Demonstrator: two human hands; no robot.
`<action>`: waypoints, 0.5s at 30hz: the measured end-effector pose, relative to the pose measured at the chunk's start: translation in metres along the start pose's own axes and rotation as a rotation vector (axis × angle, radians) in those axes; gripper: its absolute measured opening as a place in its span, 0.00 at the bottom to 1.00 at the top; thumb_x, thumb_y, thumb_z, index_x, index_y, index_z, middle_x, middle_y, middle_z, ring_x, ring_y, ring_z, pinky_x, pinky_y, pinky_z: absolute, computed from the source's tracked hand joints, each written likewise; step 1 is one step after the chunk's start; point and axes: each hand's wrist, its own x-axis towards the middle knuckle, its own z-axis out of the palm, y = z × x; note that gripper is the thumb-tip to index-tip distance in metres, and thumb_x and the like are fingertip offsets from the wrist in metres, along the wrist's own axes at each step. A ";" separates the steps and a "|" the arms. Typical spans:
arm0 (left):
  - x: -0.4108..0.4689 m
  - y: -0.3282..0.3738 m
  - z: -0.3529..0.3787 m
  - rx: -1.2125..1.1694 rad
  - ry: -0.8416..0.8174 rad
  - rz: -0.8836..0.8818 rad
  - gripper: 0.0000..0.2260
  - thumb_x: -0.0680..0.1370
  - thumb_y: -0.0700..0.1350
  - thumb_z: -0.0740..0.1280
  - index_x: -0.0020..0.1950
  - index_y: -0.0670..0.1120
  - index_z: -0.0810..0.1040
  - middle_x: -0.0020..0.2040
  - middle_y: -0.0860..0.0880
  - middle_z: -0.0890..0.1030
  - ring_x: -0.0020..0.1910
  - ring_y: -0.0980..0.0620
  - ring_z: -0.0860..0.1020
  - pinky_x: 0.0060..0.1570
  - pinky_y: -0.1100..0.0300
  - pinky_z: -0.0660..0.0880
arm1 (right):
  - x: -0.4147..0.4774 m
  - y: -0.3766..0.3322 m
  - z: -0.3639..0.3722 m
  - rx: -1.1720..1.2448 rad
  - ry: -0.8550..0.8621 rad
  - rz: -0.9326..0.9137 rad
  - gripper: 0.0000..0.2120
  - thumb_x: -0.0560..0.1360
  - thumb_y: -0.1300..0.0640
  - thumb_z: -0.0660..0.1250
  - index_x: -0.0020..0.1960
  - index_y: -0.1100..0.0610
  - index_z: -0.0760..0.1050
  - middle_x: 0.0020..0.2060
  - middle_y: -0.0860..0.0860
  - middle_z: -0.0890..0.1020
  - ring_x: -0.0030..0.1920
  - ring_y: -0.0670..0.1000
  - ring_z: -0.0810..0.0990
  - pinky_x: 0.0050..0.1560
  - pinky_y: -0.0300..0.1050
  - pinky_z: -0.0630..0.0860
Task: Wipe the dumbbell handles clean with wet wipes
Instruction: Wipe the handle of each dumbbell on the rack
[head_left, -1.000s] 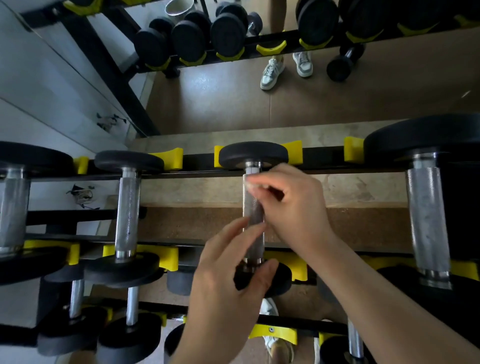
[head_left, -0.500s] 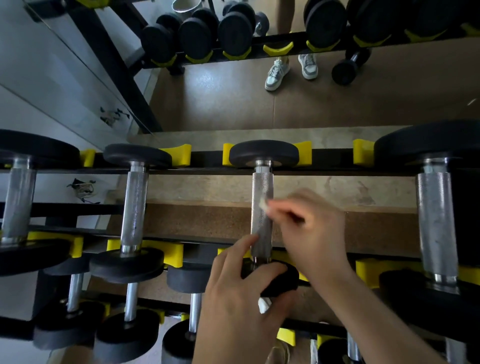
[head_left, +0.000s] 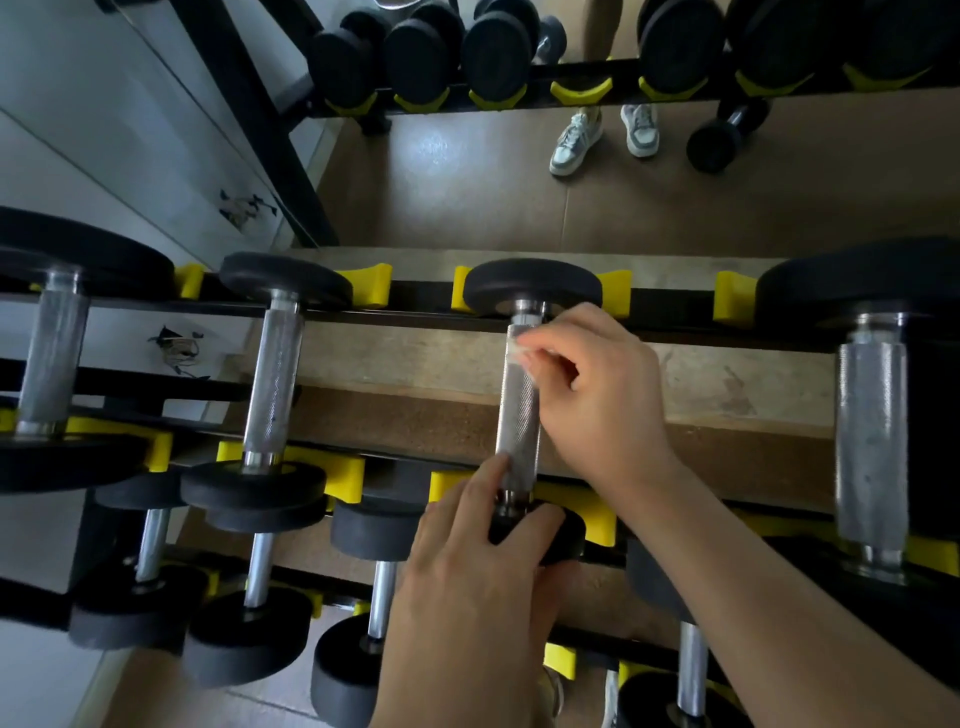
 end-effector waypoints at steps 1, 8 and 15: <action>0.000 0.000 0.002 0.034 -0.011 0.005 0.18 0.61 0.54 0.79 0.48 0.57 0.80 0.62 0.46 0.79 0.55 0.44 0.81 0.43 0.52 0.81 | -0.004 -0.001 0.000 0.004 -0.032 0.010 0.04 0.73 0.64 0.71 0.47 0.59 0.82 0.43 0.51 0.81 0.42 0.43 0.77 0.40 0.30 0.72; 0.000 -0.014 0.003 0.016 0.169 0.158 0.10 0.73 0.51 0.67 0.53 0.52 0.79 0.62 0.42 0.80 0.52 0.42 0.82 0.41 0.51 0.82 | -0.007 -0.003 -0.010 -0.007 -0.122 -0.057 0.04 0.74 0.63 0.69 0.46 0.58 0.82 0.43 0.52 0.81 0.41 0.46 0.78 0.41 0.36 0.76; -0.001 -0.042 0.008 -0.683 0.166 0.020 0.19 0.67 0.44 0.74 0.56 0.54 0.82 0.58 0.64 0.80 0.62 0.60 0.76 0.62 0.63 0.73 | -0.045 -0.013 -0.010 0.116 -0.277 -0.065 0.05 0.73 0.63 0.71 0.48 0.56 0.83 0.44 0.48 0.80 0.43 0.42 0.77 0.43 0.36 0.76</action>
